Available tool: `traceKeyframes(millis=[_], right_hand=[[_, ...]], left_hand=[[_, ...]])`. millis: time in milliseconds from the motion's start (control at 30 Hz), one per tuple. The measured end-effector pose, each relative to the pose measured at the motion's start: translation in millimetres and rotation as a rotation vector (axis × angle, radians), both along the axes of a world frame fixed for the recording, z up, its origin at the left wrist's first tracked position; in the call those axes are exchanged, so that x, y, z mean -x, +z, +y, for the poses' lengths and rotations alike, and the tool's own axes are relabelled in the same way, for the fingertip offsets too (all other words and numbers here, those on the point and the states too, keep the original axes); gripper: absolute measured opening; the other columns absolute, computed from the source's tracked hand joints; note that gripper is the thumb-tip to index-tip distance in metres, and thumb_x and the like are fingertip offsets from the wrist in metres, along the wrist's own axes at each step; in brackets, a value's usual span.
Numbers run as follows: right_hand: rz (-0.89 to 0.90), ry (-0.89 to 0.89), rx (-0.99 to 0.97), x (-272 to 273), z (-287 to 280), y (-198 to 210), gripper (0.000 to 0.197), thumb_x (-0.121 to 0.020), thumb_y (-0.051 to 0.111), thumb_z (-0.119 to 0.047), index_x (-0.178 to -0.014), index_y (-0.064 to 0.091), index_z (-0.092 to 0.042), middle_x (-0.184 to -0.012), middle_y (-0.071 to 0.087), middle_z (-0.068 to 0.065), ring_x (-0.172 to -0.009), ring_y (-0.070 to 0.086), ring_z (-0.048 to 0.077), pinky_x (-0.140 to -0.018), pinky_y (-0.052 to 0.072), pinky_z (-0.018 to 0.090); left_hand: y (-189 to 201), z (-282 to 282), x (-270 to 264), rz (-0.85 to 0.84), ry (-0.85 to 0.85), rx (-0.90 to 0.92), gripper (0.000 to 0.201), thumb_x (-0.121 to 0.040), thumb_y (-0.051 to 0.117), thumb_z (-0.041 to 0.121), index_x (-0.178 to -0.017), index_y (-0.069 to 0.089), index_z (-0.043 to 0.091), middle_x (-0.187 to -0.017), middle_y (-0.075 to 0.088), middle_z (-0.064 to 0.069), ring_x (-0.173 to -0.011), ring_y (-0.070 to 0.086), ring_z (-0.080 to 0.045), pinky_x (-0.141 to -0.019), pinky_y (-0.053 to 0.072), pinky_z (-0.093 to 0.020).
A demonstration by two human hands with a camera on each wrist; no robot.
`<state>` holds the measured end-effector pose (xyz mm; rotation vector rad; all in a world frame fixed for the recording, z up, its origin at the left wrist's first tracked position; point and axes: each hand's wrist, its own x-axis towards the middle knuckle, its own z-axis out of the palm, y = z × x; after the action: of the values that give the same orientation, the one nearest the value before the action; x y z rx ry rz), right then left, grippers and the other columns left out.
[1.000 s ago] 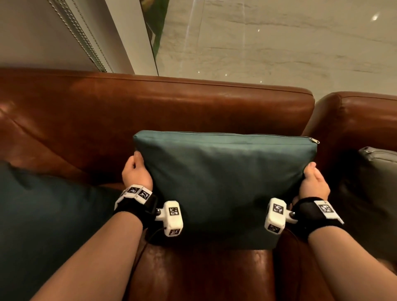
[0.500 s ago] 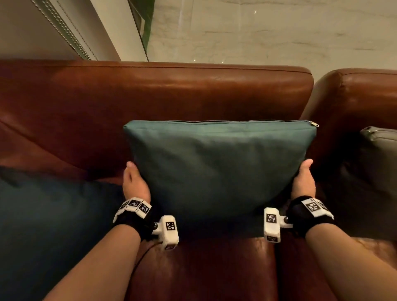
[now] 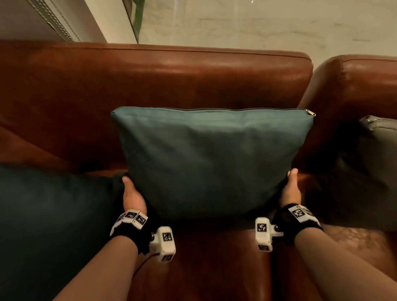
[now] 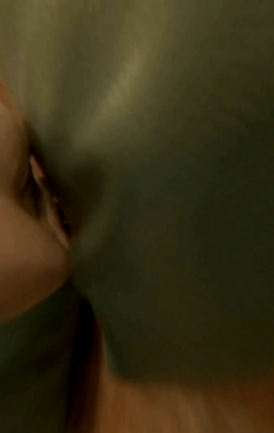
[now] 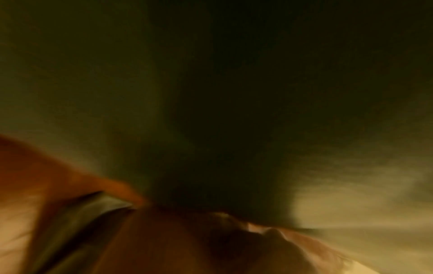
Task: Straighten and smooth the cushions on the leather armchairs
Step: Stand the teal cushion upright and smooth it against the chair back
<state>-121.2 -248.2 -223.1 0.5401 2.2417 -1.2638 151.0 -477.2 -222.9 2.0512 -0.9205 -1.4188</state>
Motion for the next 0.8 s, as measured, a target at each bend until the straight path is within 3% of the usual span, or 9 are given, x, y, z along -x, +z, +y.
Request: traceKeyframes(millis=[100,200,267,333,433,567,667,733,800], right_hand=[[-0.040,0.028,0.046,-20.3,7.9,-12.8,0.062,-0.103,0.028,-0.045,-0.143,0.038,0.001,-0.149,0.040,0.020,-0.135,0.039,0.031,-0.108,0.028,0.032],[0.080,0.018,0.042,-22.6,-2.8,-16.8,0.045,-0.106,0.029,-0.030,-0.124,0.052,0.004,-0.131,0.056,0.022,-0.110,0.051,0.023,-0.083,0.030,0.020],[0.132,0.033,0.012,-19.5,-7.3,-18.4,0.041,-0.105,0.031,-0.027,-0.119,0.056,0.004,-0.125,0.059,0.022,-0.112,0.054,0.029,-0.077,0.027,0.017],[0.142,0.032,0.002,-18.0,-2.5,-19.2,0.045,-0.105,0.030,-0.032,-0.125,0.056,-0.001,-0.130,0.057,0.018,-0.122,0.051,0.030,-0.081,0.030,0.017],[-0.030,-0.039,-0.025,-19.8,16.7,-20.9,0.056,-0.103,0.030,-0.045,-0.137,0.049,-0.004,-0.142,0.048,0.015,-0.131,0.044,0.030,-0.103,0.031,0.027],[-0.056,0.147,-0.110,-44.1,42.6,-38.1,0.050,-0.104,0.030,-0.036,-0.142,0.042,-0.005,-0.145,0.046,0.014,-0.133,0.043,0.031,-0.107,0.033,0.032],[0.079,0.213,-0.104,-54.1,40.9,-47.7,0.037,-0.105,0.033,-0.028,-0.122,0.057,-0.005,-0.127,0.057,0.019,-0.117,0.052,0.027,-0.088,0.035,0.026],[0.163,0.136,-0.121,-50.0,32.6,-48.9,0.033,-0.104,0.035,-0.031,-0.100,0.059,-0.008,-0.102,0.060,0.014,-0.100,0.055,0.027,-0.074,0.031,0.024],[0.199,0.099,-0.137,-45.5,28.5,-51.0,0.030,-0.103,0.036,-0.033,-0.094,0.057,-0.014,-0.096,0.059,0.011,-0.090,0.053,0.024,-0.068,0.029,0.023]], left_hand=[[-12.1,15.4,-7.7,0.002,-0.065,0.000,0.056,-0.102,0.030,0.044,-0.139,0.046,0.005,-0.142,0.049,-0.010,-0.131,0.044,-0.027,-0.104,0.030,-0.022],[-23.8,10.5,0.7,-0.114,-0.116,0.157,0.043,-0.104,0.032,0.033,-0.118,0.055,0.000,-0.122,0.061,-0.017,-0.114,0.055,-0.032,-0.077,0.030,-0.018],[-24.3,7.8,5.7,-0.149,-0.107,0.193,0.043,-0.103,0.034,0.035,-0.112,0.056,-0.001,-0.116,0.062,-0.021,-0.109,0.056,-0.034,-0.075,0.029,-0.022],[-23.1,8.6,0.8,-0.153,-0.113,0.170,0.047,-0.103,0.033,0.038,-0.122,0.057,0.003,-0.126,0.060,-0.016,-0.119,0.052,-0.030,-0.083,0.031,-0.021],[-32.7,19.3,-22.0,-0.140,-0.140,-0.003,0.058,-0.102,0.026,0.045,-0.136,0.050,0.005,-0.140,0.050,-0.014,-0.132,0.043,-0.030,-0.102,0.029,-0.025],[-56.0,50.2,-49.4,-0.218,-0.277,-0.128,0.046,-0.104,0.027,0.032,-0.143,0.042,0.012,-0.140,0.048,-0.020,-0.128,0.044,-0.036,-0.104,0.032,-0.038],[-59.7,59.8,-48.2,-0.290,-0.340,-0.014,0.037,-0.104,0.026,0.029,-0.131,0.047,0.015,-0.114,0.057,-0.007,-0.103,0.054,-0.030,-0.084,0.036,-0.031],[-59.9,58.5,-43.8,-0.351,-0.307,0.109,0.033,-0.104,0.027,0.028,-0.111,0.050,0.005,-0.092,0.052,-0.011,-0.083,0.050,-0.027,-0.070,0.028,-0.028],[-61.9,60.2,-42.1,-0.390,-0.278,0.162,0.033,-0.103,0.028,0.029,-0.101,0.049,0.003,-0.085,0.049,-0.014,-0.078,0.047,-0.028,-0.068,0.027,-0.030]])
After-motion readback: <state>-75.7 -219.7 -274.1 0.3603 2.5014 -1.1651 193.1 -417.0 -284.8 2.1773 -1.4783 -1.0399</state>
